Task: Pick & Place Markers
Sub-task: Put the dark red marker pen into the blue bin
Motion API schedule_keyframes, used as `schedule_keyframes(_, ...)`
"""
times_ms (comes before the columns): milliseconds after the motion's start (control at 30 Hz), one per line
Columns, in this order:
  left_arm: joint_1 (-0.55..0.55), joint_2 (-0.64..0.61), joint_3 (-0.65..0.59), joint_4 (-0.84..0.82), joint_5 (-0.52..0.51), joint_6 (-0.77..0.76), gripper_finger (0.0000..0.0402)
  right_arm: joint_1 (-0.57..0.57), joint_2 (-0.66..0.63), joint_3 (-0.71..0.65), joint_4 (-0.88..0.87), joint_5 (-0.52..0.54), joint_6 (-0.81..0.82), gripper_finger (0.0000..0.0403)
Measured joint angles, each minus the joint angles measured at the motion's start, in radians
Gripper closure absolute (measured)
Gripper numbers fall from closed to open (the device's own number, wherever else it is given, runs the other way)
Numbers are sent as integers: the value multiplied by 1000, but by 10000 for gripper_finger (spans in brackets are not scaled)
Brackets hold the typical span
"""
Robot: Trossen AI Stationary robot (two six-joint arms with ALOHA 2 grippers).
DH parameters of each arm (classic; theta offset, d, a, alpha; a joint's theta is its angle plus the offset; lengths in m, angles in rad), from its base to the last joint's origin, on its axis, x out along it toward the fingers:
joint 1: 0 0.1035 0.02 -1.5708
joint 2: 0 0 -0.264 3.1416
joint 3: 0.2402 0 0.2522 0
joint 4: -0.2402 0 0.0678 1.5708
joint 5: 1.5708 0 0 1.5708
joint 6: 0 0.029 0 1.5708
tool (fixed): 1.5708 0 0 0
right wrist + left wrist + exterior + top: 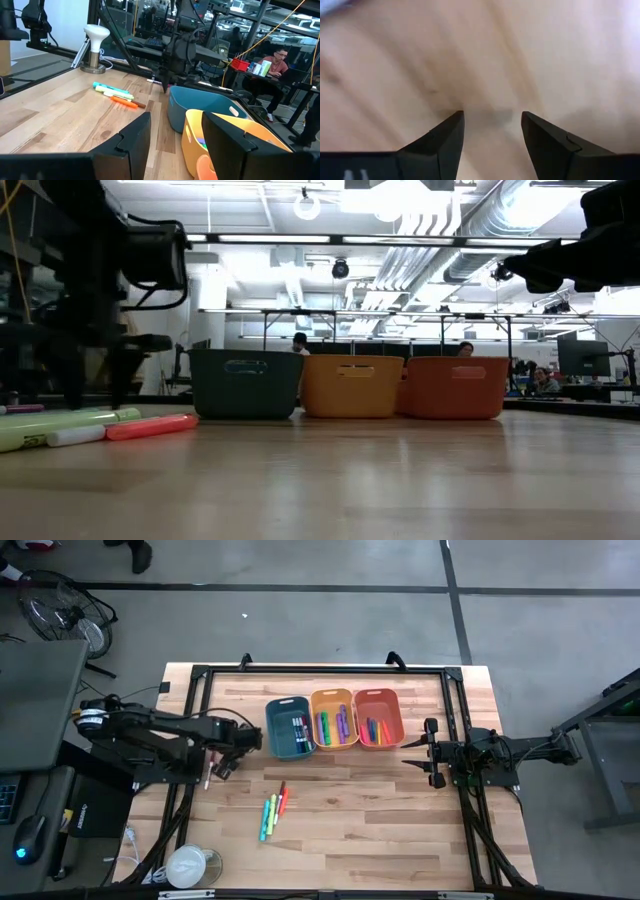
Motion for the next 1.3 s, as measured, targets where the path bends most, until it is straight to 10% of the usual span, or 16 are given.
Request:
schedule_keyframes(733, 95, -88, 2, -154, -8, 623, 207, 0, 0, 0, 0, 0, 0, 236)
schedule_keyframes(1300, 341, -91, -4, -230, -9, 690, 207, 0, 0, 0, 0, 0, 0, 236)
